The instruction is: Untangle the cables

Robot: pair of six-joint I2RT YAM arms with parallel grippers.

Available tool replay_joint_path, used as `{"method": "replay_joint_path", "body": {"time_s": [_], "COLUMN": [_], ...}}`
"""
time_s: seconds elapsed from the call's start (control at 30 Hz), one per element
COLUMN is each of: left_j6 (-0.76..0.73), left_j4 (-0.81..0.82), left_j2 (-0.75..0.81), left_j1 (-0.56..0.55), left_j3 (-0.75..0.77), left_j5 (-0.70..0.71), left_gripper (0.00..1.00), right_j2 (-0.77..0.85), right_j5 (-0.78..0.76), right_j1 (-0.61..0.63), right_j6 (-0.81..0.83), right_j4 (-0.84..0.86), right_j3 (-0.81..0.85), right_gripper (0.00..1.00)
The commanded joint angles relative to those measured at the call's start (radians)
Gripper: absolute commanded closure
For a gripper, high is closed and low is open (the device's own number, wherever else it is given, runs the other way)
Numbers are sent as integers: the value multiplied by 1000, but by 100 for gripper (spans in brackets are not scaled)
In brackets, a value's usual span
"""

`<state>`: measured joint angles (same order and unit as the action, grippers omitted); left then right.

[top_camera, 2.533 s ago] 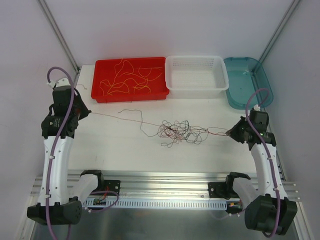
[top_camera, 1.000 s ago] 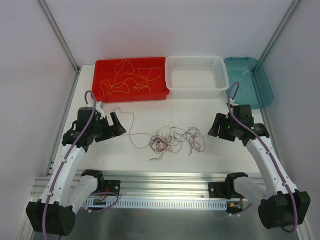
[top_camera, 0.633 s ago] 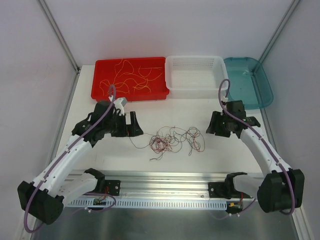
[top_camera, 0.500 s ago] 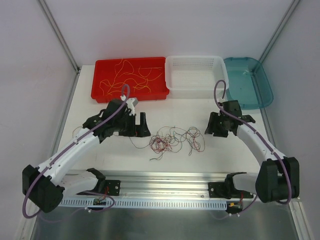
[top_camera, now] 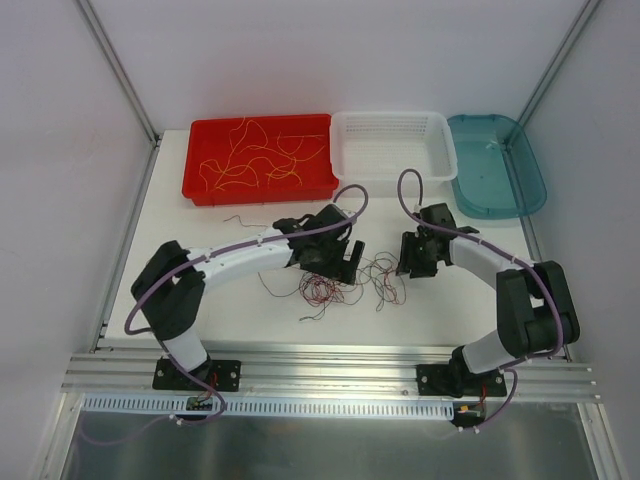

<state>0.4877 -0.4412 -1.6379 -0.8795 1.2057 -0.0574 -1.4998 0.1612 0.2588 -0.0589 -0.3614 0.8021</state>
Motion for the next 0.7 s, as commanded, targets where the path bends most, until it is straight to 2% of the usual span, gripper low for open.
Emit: {"method": "replay_joint_path", "body": {"time_s": [0.0, 0.17, 0.5, 0.6, 0.67], "left_j6": [18, 38, 57, 61, 63], "left_j4": [12, 12, 12, 12, 12], "left_j2": [-82, -158, -172, -177, -178], "left_j1": [-29, -33, -33, -33, -32], "left_j3": [60, 51, 6, 2, -3], "left_j5": [65, 103, 160, 168, 174], "left_gripper": [12, 15, 22, 28, 32], "right_j2": [-5, 24, 75, 58, 50], "right_j5": [-5, 4, -20, -41, -49], "right_j1": [19, 43, 103, 109, 111], "right_j6": [5, 21, 41, 45, 45], "right_j4": [42, 29, -2, -16, -13], "right_j3": [-14, -24, -26, -20, -20], "right_gripper": [55, 57, 57, 60, 67]}}
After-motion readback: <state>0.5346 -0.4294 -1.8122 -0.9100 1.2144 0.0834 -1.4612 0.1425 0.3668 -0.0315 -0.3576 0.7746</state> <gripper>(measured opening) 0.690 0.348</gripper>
